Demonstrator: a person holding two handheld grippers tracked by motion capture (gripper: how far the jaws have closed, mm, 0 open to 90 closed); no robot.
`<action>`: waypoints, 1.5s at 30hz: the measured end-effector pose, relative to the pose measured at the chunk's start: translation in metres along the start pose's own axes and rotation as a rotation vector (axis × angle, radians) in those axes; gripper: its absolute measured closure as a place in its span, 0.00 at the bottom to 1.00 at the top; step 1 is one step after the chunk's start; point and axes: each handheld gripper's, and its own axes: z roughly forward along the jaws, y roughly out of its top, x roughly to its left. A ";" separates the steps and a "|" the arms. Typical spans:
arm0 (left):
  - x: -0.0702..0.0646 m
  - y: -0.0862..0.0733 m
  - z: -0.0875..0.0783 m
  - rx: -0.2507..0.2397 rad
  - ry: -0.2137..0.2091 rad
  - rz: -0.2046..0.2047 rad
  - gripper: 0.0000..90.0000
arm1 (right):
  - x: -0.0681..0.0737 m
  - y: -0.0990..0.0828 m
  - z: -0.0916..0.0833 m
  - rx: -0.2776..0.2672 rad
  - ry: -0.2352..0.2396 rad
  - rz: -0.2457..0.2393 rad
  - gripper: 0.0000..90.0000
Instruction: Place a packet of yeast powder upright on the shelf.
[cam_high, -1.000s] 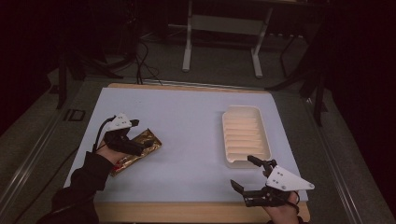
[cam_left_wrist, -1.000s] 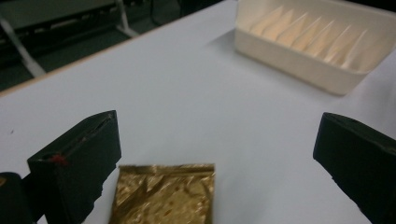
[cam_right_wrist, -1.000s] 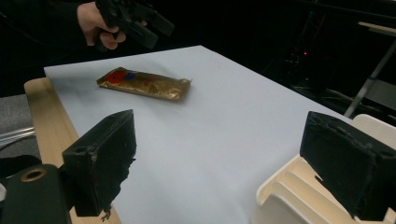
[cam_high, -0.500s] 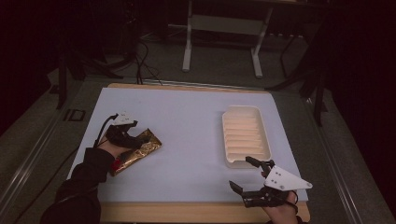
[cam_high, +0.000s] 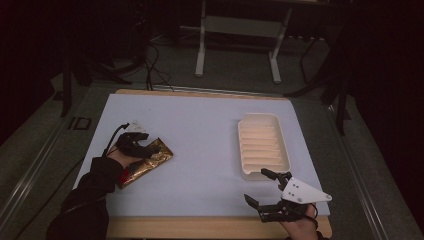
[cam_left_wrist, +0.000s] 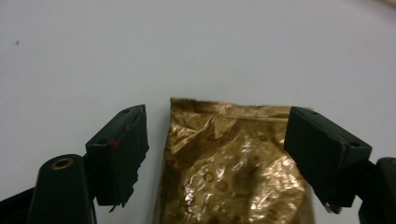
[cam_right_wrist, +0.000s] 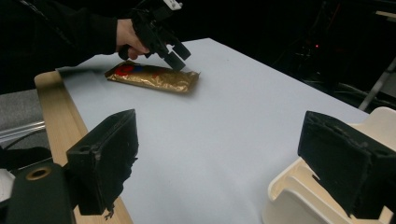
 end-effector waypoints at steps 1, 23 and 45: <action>0.001 -0.001 0.002 0.009 0.008 0.004 0.27 | 0.000 0.000 0.000 0.001 0.002 0.000 0.14; 0.001 0.006 0.036 0.167 0.002 0.014 0.36 | -0.001 -0.002 0.004 0.019 0.014 0.010 0.14; -0.016 0.014 0.035 0.210 0.065 0.130 0.94 | 0.000 -0.001 0.002 0.016 0.015 0.001 0.15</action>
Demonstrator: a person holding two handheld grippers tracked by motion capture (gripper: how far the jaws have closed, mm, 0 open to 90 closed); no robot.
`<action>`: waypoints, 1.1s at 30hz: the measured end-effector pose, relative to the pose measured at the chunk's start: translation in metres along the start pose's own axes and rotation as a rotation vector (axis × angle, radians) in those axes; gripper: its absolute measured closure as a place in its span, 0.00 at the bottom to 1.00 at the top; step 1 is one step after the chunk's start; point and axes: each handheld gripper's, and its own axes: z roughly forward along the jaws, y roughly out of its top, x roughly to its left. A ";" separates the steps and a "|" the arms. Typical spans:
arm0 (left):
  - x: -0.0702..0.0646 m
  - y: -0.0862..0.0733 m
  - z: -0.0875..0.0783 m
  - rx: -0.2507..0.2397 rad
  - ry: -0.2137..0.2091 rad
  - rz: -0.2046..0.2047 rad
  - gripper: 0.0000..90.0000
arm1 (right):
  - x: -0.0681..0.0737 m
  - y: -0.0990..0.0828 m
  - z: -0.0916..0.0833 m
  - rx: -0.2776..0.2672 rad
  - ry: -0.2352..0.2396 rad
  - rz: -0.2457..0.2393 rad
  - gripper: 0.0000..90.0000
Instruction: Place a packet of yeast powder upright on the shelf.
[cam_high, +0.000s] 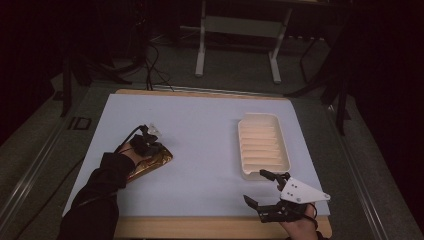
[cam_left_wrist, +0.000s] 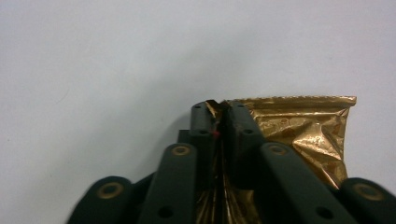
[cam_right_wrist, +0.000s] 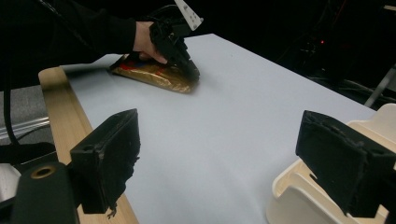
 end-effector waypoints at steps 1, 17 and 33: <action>0.000 -0.001 0.000 -0.007 -0.001 -0.011 0.95 | 0.000 0.000 0.000 0.000 0.001 0.001 0.15; 0.000 -0.002 -0.030 -0.074 0.052 -0.080 0.99 | 0.000 0.001 -0.001 -0.006 0.001 0.004 0.15; -0.010 0.001 -0.070 -0.133 0.045 -0.087 1.00 | 0.000 0.003 -0.004 -0.014 -0.006 0.007 0.20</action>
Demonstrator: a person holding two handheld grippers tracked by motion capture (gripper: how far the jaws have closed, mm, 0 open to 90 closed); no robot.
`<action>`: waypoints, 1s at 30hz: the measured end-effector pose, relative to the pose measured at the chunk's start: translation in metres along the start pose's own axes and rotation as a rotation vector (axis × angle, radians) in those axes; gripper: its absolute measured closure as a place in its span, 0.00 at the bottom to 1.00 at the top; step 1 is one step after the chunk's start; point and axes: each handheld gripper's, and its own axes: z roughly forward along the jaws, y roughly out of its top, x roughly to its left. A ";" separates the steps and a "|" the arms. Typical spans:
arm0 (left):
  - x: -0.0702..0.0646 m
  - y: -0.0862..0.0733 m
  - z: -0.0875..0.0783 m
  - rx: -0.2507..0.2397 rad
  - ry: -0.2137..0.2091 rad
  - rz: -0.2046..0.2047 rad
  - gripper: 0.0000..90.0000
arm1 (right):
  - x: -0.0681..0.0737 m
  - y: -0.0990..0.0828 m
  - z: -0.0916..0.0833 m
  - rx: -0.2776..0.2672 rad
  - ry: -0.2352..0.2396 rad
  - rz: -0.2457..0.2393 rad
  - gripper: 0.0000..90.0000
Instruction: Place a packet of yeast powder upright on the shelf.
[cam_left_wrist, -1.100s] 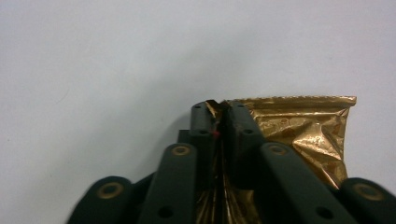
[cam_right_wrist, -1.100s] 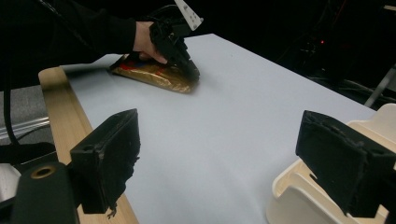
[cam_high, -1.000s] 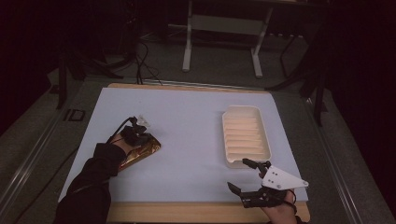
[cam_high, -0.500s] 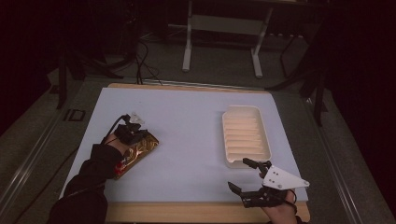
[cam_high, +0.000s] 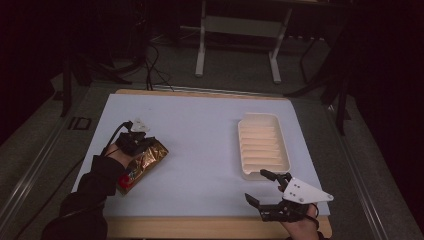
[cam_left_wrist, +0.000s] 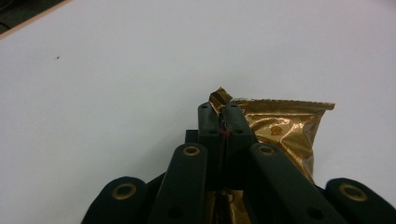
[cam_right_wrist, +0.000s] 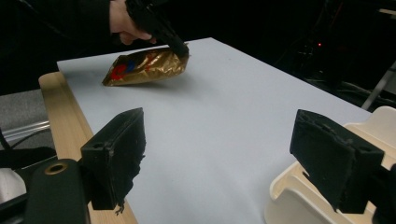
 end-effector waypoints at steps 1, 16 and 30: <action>-0.001 0.000 -0.004 -0.010 0.005 0.001 1.00 | 0.000 0.000 0.000 0.000 -0.001 -0.002 0.20; -0.015 0.006 -0.061 -0.146 -0.015 -0.003 1.00 | 0.005 0.013 -0.009 0.001 -0.009 -0.041 0.21; -0.062 0.039 -0.089 -0.342 -0.068 0.011 1.00 | 0.000 0.029 -0.006 0.048 -0.038 -0.038 0.15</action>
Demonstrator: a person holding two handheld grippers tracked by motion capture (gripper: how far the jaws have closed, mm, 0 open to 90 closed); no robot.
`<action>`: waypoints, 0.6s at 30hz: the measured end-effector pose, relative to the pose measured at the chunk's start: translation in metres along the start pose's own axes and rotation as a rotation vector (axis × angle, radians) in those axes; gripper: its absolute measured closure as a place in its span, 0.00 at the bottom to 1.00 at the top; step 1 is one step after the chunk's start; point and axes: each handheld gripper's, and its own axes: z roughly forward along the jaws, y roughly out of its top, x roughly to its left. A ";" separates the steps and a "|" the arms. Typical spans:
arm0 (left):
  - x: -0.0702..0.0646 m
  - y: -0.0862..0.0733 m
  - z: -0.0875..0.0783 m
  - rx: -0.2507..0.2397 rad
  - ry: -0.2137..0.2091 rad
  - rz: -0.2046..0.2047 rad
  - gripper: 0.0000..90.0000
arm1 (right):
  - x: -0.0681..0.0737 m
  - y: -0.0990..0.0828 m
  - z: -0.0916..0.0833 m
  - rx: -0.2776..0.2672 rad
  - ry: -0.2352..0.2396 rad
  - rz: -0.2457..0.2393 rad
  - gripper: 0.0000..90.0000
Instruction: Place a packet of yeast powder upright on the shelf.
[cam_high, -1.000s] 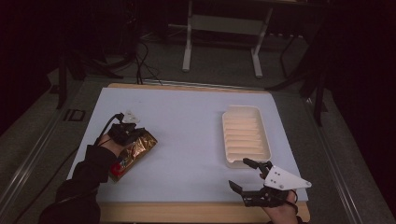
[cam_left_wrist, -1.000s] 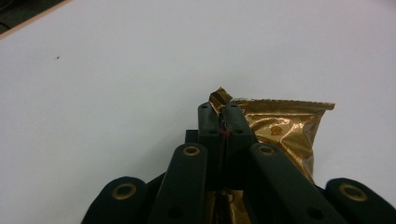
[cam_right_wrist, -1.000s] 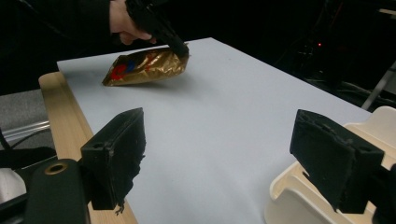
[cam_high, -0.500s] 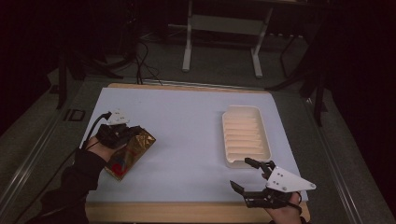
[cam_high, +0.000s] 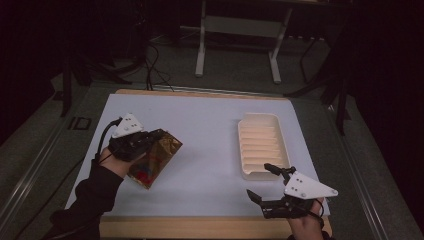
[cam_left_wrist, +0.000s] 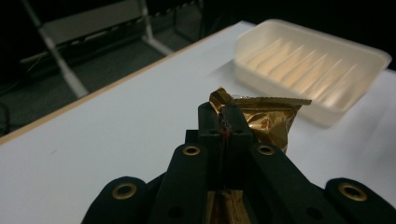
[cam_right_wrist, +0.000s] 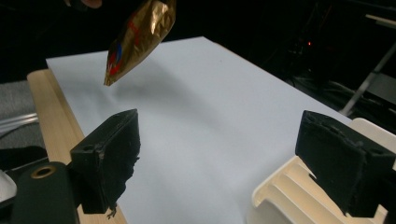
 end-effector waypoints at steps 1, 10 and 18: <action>0.000 0.000 0.000 0.000 0.000 0.000 1.00 | -0.001 0.002 0.000 0.005 -0.003 -0.002 0.16; -0.028 0.011 0.010 -0.106 -0.025 -0.038 1.00 | -0.012 0.017 0.002 0.046 0.014 0.038 0.16; -0.040 0.010 0.019 -0.179 -0.064 -0.072 1.00 | -0.018 0.026 0.011 0.037 0.040 0.100 0.12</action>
